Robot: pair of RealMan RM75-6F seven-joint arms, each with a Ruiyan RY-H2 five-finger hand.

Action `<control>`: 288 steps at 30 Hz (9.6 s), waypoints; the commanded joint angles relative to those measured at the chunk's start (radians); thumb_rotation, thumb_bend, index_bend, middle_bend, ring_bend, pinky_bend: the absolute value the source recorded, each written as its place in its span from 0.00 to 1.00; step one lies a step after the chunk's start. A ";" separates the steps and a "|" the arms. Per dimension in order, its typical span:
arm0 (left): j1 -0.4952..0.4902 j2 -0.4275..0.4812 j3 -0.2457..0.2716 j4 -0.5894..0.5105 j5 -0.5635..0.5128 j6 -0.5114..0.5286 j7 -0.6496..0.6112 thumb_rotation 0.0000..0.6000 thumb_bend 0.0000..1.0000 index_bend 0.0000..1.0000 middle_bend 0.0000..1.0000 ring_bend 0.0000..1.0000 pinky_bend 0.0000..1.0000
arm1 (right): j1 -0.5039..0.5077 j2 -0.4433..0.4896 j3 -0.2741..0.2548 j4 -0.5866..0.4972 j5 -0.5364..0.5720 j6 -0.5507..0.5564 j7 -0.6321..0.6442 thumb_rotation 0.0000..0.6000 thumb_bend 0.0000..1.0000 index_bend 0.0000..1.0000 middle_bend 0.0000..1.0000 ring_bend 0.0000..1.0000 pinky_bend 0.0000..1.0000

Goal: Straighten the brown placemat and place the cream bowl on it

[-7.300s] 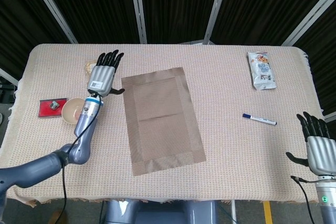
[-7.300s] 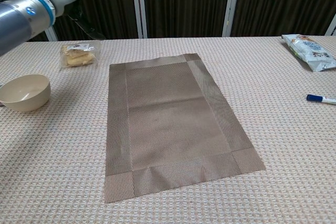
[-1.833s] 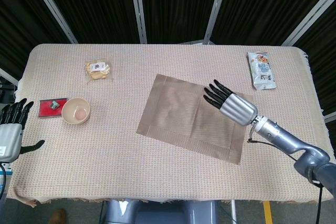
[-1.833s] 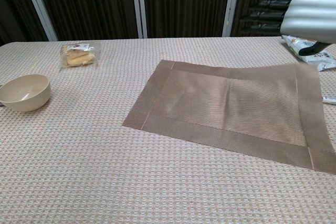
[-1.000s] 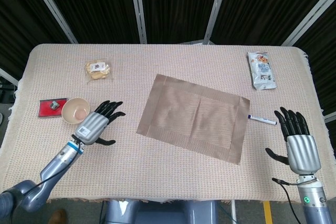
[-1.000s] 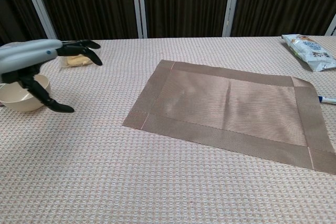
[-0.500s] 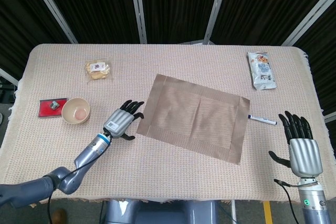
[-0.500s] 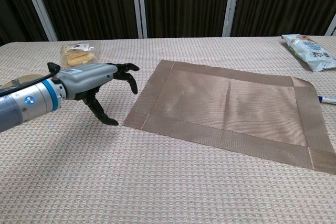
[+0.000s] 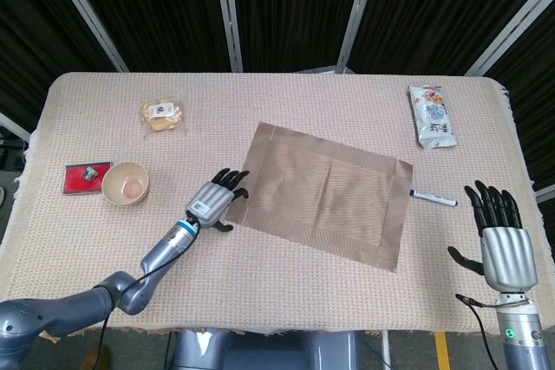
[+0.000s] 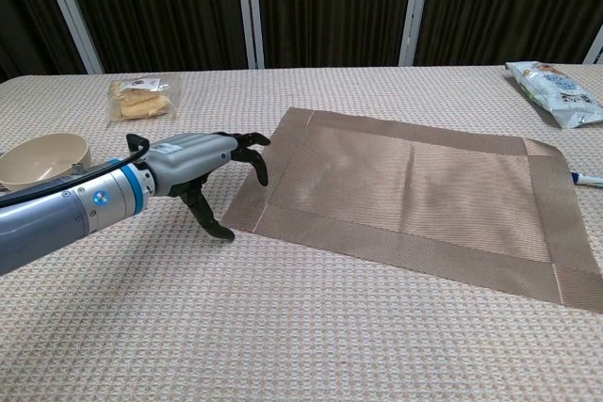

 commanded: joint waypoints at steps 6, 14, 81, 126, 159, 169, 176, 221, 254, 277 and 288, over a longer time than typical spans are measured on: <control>-0.025 -0.022 -0.003 0.029 -0.004 -0.003 0.010 1.00 0.06 0.34 0.00 0.00 0.00 | -0.007 0.002 0.010 0.000 -0.007 0.002 0.007 1.00 0.00 0.00 0.00 0.00 0.00; -0.035 -0.019 -0.003 0.022 -0.021 -0.006 0.044 1.00 0.14 0.37 0.00 0.00 0.00 | -0.015 0.008 0.017 -0.005 -0.014 0.002 0.012 1.00 0.00 0.00 0.00 0.00 0.00; -0.041 -0.071 0.009 0.063 -0.070 -0.006 0.044 1.00 0.42 0.63 0.00 0.00 0.00 | -0.042 0.034 0.046 -0.025 -0.041 -0.003 0.068 1.00 0.00 0.00 0.00 0.00 0.00; 0.053 0.359 0.327 -0.463 0.301 0.104 0.016 1.00 0.43 0.69 0.00 0.00 0.00 | -0.052 0.011 0.035 -0.042 -0.071 0.007 -0.006 1.00 0.00 0.00 0.00 0.00 0.00; 0.156 0.459 0.409 -0.528 0.375 0.164 0.068 1.00 0.41 0.68 0.00 0.00 0.00 | -0.061 0.020 0.030 -0.056 -0.100 0.024 0.000 1.00 0.00 0.00 0.00 0.00 0.00; 0.182 0.471 0.398 -0.537 0.350 0.158 0.113 1.00 0.38 0.65 0.00 0.00 0.00 | -0.063 0.021 0.030 -0.058 -0.104 0.027 0.001 1.00 0.00 0.00 0.00 0.00 0.00; 0.194 0.476 0.407 -0.522 0.378 0.193 0.038 1.00 0.00 0.26 0.00 0.00 0.00 | -0.063 0.016 0.025 -0.057 -0.113 0.025 -0.009 1.00 0.00 0.00 0.00 0.00 0.00; 0.269 0.274 0.171 0.239 0.074 0.191 -0.346 1.00 0.25 0.46 0.00 0.00 0.00 | -0.063 0.023 0.034 -0.055 -0.097 0.017 0.001 1.00 0.00 0.00 0.00 0.00 0.00; 0.118 0.395 0.123 -0.338 0.200 0.196 -0.114 1.00 0.36 0.63 0.00 0.00 0.00 | -0.062 0.030 0.037 -0.057 -0.092 0.016 0.017 1.00 0.00 0.00 0.00 0.00 0.00; -0.002 0.187 0.081 -0.422 0.005 -0.042 0.132 1.00 0.36 0.63 0.00 0.00 0.00 | -0.076 0.057 0.053 -0.053 -0.068 0.036 0.073 1.00 0.00 0.00 0.00 0.00 0.00; 0.000 0.186 0.092 -0.442 -0.002 -0.010 0.201 1.00 0.05 0.00 0.00 0.00 0.00 | -0.077 0.065 0.055 -0.056 -0.067 0.037 0.089 1.00 0.00 0.00 0.00 0.00 0.00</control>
